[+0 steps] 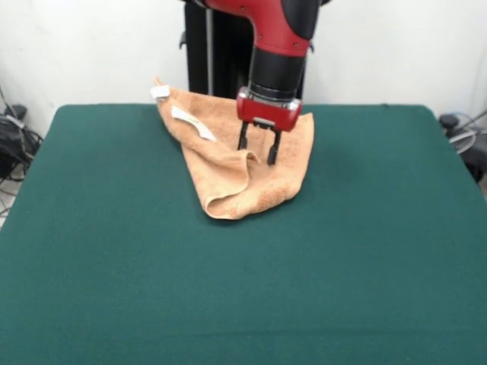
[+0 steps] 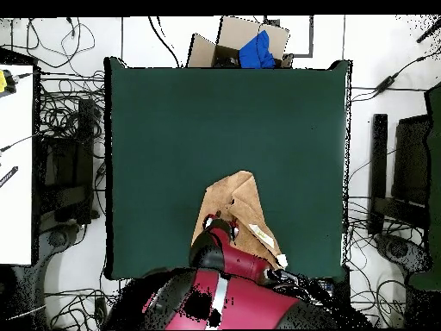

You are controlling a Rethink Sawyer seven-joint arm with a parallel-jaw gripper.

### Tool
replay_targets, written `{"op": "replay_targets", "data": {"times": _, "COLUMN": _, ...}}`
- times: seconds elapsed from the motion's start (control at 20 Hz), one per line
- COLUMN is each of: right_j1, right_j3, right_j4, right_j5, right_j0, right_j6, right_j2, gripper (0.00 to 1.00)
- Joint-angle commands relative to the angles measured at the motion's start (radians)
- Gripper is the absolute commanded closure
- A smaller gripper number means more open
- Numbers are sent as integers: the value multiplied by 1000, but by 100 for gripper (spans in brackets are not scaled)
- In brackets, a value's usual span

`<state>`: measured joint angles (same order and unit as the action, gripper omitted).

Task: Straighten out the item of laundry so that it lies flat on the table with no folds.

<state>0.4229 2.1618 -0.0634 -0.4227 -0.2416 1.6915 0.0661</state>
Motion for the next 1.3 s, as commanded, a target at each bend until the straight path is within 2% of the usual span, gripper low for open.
{"op": "replay_targets", "data": {"times": 0.05, "right_j1": 42, "right_j3": -47, "right_j4": -31, "right_j5": -107, "right_j0": 37, "right_j6": 259, "right_j2": -45, "gripper": 0}}
{"op": "replay_targets", "data": {"times": 0.25, "right_j1": 62, "right_j3": -58, "right_j4": 24, "right_j5": -121, "right_j0": 7, "right_j6": 217, "right_j2": -15, "gripper": 0}}
{"op": "replay_targets", "data": {"times": 0.85, "right_j1": -22, "right_j3": -243, "right_j4": 300, "right_j5": -150, "right_j0": -175, "right_j6": 118, "right_j2": -54, "gripper": 0}}
{"op": "replay_targets", "data": {"times": 1.25, "right_j1": -44, "right_j3": -375, "right_j4": 503, "right_j5": -86, "right_j0": -288, "right_j6": 92, "right_j2": -120, "gripper": 0}}
{"op": "replay_targets", "data": {"times": 1.3, "right_j1": -52, "right_j3": -407, "right_j4": 552, "right_j5": -67, "right_j0": -312, "right_j6": 83, "right_j2": -140, "gripper": 0}}
